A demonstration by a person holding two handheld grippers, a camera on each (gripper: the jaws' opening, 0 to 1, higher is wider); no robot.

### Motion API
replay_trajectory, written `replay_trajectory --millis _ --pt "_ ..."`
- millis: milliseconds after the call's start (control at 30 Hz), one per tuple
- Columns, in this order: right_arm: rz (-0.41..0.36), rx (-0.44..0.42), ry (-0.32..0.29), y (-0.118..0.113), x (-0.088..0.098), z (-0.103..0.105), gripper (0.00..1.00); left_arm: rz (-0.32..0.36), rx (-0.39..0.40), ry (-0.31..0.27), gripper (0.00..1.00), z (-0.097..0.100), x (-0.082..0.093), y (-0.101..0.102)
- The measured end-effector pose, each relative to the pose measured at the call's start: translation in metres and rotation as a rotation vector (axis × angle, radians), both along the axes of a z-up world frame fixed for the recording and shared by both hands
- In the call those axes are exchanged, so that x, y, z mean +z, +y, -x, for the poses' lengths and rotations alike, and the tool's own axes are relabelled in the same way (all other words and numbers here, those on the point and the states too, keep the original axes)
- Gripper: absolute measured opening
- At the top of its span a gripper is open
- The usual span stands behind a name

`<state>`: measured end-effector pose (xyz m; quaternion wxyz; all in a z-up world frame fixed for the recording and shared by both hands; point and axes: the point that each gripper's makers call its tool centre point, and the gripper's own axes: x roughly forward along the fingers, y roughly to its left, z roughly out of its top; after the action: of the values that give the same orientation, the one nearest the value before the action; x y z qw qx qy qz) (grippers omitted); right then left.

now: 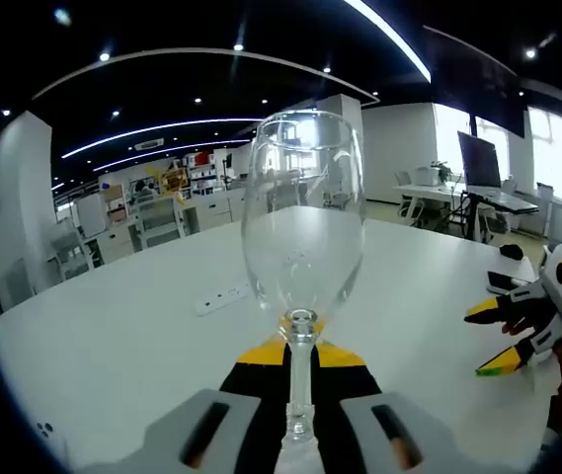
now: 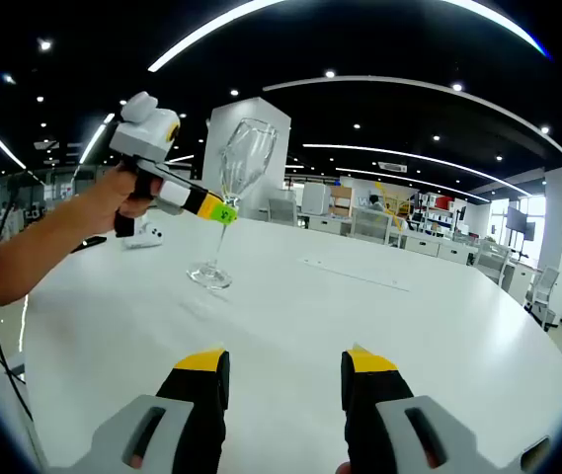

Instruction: Stand the stemmed glass upright on the table place it in front of you

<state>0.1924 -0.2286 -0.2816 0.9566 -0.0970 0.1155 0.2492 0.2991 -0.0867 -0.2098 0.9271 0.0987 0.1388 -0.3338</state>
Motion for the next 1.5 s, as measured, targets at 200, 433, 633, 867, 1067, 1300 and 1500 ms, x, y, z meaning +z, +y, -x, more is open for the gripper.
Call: replay_trajectory --millis 200,433,633,867,1067,1300,1500 --pt "0.002 0.001 0.001 0.001 0.000 0.000 0.48 0.017 -0.001 -0.033 0.08 0.001 0.003 -0.001" --pt "0.000 0.001 0.001 0.001 -0.001 0.001 0.48 0.054 0.004 -0.019 0.07 0.001 -0.002 0.002" --pt "0.000 0.002 0.002 0.002 -0.001 0.001 0.48 0.083 0.004 -0.016 0.07 0.003 -0.001 0.003" --pt "-0.001 0.002 0.001 0.002 -0.001 0.001 0.48 0.097 0.000 -0.020 0.08 0.003 -0.005 0.001" --pt "0.002 0.003 0.002 0.002 -0.001 0.001 0.48 0.113 0.004 -0.024 0.08 0.003 -0.006 0.002" --pt "0.003 0.002 0.003 0.002 -0.001 0.001 0.48 0.130 0.005 -0.011 0.08 0.002 -0.009 0.003" --pt "0.003 0.001 0.003 0.001 -0.001 0.001 0.48 0.135 0.005 -0.011 0.08 0.003 -0.012 0.002"
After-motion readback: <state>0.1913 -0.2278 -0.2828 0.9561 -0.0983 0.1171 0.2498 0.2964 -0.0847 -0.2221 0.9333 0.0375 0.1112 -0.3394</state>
